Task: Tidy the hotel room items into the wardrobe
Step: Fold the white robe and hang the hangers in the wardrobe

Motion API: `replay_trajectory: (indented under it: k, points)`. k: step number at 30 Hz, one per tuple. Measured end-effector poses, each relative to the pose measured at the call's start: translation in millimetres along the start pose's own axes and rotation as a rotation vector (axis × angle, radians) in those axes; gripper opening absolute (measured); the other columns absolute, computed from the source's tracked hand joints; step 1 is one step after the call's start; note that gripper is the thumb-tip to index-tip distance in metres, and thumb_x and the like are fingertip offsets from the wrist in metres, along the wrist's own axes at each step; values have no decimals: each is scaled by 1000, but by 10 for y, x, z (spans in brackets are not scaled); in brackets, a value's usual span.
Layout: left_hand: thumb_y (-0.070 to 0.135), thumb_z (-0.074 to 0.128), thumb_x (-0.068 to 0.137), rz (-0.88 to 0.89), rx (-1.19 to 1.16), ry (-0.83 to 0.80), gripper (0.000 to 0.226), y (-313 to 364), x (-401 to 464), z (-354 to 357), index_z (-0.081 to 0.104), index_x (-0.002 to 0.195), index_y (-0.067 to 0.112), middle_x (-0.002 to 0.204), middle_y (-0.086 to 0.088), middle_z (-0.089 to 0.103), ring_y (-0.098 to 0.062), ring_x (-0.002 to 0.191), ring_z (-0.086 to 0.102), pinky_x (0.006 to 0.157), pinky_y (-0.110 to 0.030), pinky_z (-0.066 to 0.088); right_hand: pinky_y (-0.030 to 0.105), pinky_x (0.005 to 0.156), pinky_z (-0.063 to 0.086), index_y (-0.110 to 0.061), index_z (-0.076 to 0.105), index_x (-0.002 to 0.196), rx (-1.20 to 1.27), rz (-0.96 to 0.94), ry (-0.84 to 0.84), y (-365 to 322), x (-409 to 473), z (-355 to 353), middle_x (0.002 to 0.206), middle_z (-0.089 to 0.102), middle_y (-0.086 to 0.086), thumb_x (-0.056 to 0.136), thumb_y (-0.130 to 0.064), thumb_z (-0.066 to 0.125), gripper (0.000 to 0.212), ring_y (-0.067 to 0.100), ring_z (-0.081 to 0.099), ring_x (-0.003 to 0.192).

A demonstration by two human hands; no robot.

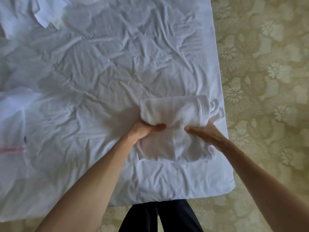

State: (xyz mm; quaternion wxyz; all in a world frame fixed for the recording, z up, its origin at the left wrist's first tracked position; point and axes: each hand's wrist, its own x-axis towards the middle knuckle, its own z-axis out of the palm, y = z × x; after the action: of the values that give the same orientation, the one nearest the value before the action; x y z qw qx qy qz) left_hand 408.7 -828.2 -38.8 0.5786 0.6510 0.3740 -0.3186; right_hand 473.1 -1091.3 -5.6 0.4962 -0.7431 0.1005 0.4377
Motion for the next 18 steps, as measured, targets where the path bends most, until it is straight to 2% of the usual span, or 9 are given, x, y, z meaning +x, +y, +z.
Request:
replay_trajectory:
  k: [2,5,7,9,11,13,18]
  points:
    - [42,98,51,-29,-57,-35,65,-20,0,-83,68,106,28,106,10,72,-4,92,66,88,-26,51,48,95,56,-18,66,121,74,15,-56,-8,21,103,115,74,6,70,-34,91,59,23,71,105]
    - [40,99,48,-39,-115,-70,56,-18,-85,-124,70,95,29,103,8,75,-9,95,70,91,-32,55,53,98,52,-15,64,125,185,42,-74,-19,6,111,118,72,11,75,-28,88,57,31,69,109]
    - [37,99,51,-27,-176,-66,56,-65,-185,-171,71,99,27,100,8,75,-10,95,71,90,-32,55,54,100,51,-14,63,127,216,69,-109,-102,-57,182,118,72,13,78,-24,83,53,32,69,110]
    - [41,100,47,-29,-231,-44,71,-173,-375,-340,71,110,24,103,6,76,-12,96,71,93,-34,56,53,100,51,-14,62,127,216,97,-144,-206,-118,379,117,72,12,79,-24,81,52,31,70,109]
    - [41,100,45,-32,-272,-14,77,-350,-617,-638,72,114,23,103,5,77,-14,96,73,93,-38,57,54,97,53,-14,58,130,204,101,-164,-347,-204,697,117,72,12,76,-23,85,61,32,70,108]
    - [36,100,50,-19,-309,15,69,-567,-905,-1049,73,112,23,101,5,78,-15,95,74,92,-38,58,56,97,52,-13,58,132,182,94,-209,-521,-324,1129,120,71,14,72,-26,88,68,35,69,109]
    - [39,99,51,49,-371,114,70,-1164,-1790,-2321,72,114,24,101,6,78,-15,93,75,90,-38,59,57,98,52,-8,63,128,111,29,-295,-1078,-823,2555,119,70,19,73,-28,85,62,40,67,110]
